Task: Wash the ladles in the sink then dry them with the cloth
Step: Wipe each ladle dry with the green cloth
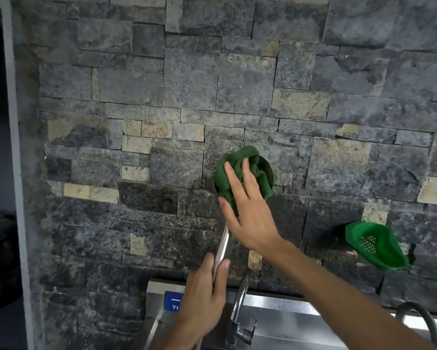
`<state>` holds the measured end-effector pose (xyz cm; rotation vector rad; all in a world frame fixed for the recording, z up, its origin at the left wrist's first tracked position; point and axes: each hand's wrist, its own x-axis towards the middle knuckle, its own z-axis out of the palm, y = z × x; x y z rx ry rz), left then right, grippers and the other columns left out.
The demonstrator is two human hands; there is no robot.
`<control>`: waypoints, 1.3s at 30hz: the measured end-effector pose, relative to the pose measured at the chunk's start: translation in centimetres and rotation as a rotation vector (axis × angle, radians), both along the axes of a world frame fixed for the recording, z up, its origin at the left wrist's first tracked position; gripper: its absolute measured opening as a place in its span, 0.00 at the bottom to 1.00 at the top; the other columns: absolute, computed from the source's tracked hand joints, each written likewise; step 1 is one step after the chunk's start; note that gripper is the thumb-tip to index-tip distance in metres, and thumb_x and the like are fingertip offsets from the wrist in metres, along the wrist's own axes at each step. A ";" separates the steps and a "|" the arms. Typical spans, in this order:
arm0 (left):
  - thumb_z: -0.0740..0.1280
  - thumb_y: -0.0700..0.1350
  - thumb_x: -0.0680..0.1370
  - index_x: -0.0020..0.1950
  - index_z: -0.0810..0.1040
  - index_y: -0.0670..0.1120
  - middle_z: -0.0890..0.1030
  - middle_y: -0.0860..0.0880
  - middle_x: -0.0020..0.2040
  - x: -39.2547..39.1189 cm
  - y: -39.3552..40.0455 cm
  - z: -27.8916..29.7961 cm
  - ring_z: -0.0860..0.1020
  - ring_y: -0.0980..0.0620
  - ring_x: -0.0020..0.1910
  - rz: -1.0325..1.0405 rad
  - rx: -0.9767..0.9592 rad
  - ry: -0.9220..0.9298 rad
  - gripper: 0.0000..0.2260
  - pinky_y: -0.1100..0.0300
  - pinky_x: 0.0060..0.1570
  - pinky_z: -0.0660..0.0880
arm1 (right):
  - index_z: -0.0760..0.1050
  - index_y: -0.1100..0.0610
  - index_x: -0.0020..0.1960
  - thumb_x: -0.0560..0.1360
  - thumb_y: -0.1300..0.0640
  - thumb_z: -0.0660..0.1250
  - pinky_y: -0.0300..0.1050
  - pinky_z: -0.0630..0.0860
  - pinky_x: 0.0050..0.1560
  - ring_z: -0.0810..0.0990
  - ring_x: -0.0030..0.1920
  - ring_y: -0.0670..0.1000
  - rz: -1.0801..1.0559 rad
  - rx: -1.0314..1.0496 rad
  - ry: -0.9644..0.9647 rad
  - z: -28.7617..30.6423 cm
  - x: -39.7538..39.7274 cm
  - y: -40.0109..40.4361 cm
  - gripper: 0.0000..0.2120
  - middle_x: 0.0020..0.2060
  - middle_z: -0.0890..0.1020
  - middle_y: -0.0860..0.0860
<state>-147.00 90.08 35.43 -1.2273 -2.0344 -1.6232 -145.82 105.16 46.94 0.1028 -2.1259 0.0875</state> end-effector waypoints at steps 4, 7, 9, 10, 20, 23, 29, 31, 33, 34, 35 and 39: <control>0.53 0.62 0.80 0.41 0.66 0.54 0.68 0.51 0.28 -2.0 -2.1 -0.8 0.67 0.54 0.27 0.033 -0.097 0.057 0.15 0.57 0.30 0.61 | 0.60 0.48 0.81 0.81 0.47 0.56 0.57 0.64 0.76 0.60 0.80 0.56 -0.103 0.463 -0.232 1.7 2.4 4.5 0.28 0.83 0.54 0.52; 0.54 0.61 0.81 0.43 0.67 0.54 0.68 0.51 0.27 -2.2 -2.8 -0.6 0.67 0.55 0.25 0.003 -0.142 0.071 0.13 0.56 0.29 0.62 | 0.68 0.50 0.77 0.78 0.52 0.65 0.58 0.68 0.74 0.69 0.76 0.56 -0.192 0.777 -0.207 3.9 3.6 6.9 0.27 0.80 0.64 0.53; 0.54 0.61 0.81 0.44 0.67 0.54 0.68 0.52 0.28 -1.5 -2.3 0.1 0.67 0.56 0.25 -0.032 -0.137 0.067 0.13 0.61 0.27 0.63 | 0.68 0.52 0.77 0.76 0.56 0.69 0.59 0.69 0.74 0.70 0.74 0.57 -0.258 0.736 -0.087 3.9 3.6 6.9 0.30 0.79 0.66 0.55; 0.55 0.61 0.81 0.45 0.68 0.54 0.68 0.53 0.28 -0.9 -1.9 0.4 0.67 0.57 0.25 -0.059 -0.123 0.058 0.13 0.62 0.27 0.63 | 0.66 0.53 0.78 0.76 0.58 0.70 0.60 0.68 0.74 0.70 0.75 0.58 -0.284 0.641 -0.014 3.4 3.5 6.2 0.32 0.79 0.65 0.57; 0.55 0.60 0.81 0.40 0.67 0.53 0.70 0.54 0.28 -0.3 -1.6 -0.3 0.70 0.56 0.27 -0.064 -0.163 0.047 0.15 0.60 0.30 0.62 | 0.68 0.45 0.77 0.80 0.47 0.64 0.49 0.86 0.41 0.85 0.57 0.50 0.055 0.348 -0.117 -0.1 3.5 1.7 0.26 0.80 0.65 0.48; 0.56 0.61 0.81 0.42 0.69 0.53 0.70 0.52 0.29 -1.3 -2.9 -2.1 0.69 0.56 0.27 -0.078 -0.239 0.010 0.15 0.56 0.30 0.62 | 0.70 0.48 0.76 0.79 0.53 0.66 0.54 0.86 0.48 0.79 0.68 0.54 -0.015 0.563 -0.187 -0.2 4.6 5.2 0.26 0.78 0.68 0.49; 0.66 0.56 0.79 0.45 0.74 0.49 0.67 0.51 0.28 -2.0 -3.3 -2.1 0.64 0.57 0.25 -0.142 -0.174 -0.130 0.11 0.56 0.30 0.62 | 0.75 0.52 0.72 0.70 0.66 0.76 0.56 0.85 0.54 0.77 0.69 0.59 -0.143 0.461 -0.080 -2.5 6.8 8.8 0.31 0.74 0.72 0.56; 0.67 0.55 0.78 0.52 0.79 0.48 0.67 0.52 0.28 -2.0 -3.0 -1.9 0.65 0.55 0.25 -0.218 -0.129 -0.279 0.11 0.54 0.29 0.64 | 0.72 0.53 0.74 0.75 0.65 0.71 0.46 0.77 0.67 0.73 0.72 0.51 -0.044 0.190 0.051 -3.7 7.2 8.1 0.28 0.75 0.70 0.55; 0.65 0.55 0.80 0.56 0.80 0.49 0.69 0.51 0.27 -1.9 -2.6 -1.7 0.67 0.54 0.24 -0.268 -0.078 -0.374 0.12 0.54 0.29 0.67 | 0.67 0.51 0.76 0.81 0.59 0.64 0.32 0.68 0.71 0.69 0.73 0.39 0.014 -0.164 0.232 -4.1 7.4 6.5 0.24 0.73 0.71 0.50; 0.63 0.56 0.81 0.56 0.81 0.51 0.70 0.51 0.26 -1.9 -2.4 -1.6 0.68 0.53 0.23 -0.287 -0.043 -0.407 0.12 0.55 0.28 0.68 | 0.65 0.49 0.76 0.82 0.56 0.62 0.28 0.68 0.68 0.70 0.70 0.35 0.039 -0.350 0.328 -4.2 7.3 5.5 0.23 0.70 0.73 0.46; 0.61 0.57 0.82 0.56 0.81 0.53 0.71 0.50 0.26 -1.9 -2.3 -1.4 0.67 0.52 0.22 -0.298 -0.013 -0.432 0.13 0.56 0.27 0.69 | 0.64 0.46 0.76 0.82 0.53 0.61 0.27 0.71 0.64 0.73 0.66 0.34 0.091 -0.540 0.409 -4.2 7.2 4.6 0.23 0.67 0.75 0.41; 0.58 0.57 0.82 0.51 0.82 0.57 0.73 0.47 0.28 -2.0 -2.1 -0.8 0.68 0.50 0.23 -0.307 0.016 -0.484 0.13 0.57 0.27 0.71 | 0.68 0.38 0.73 0.83 0.50 0.61 0.45 0.79 0.62 0.81 0.60 0.41 0.414 -1.204 0.617 -1.8 7.0 2.3 0.19 0.64 0.79 0.41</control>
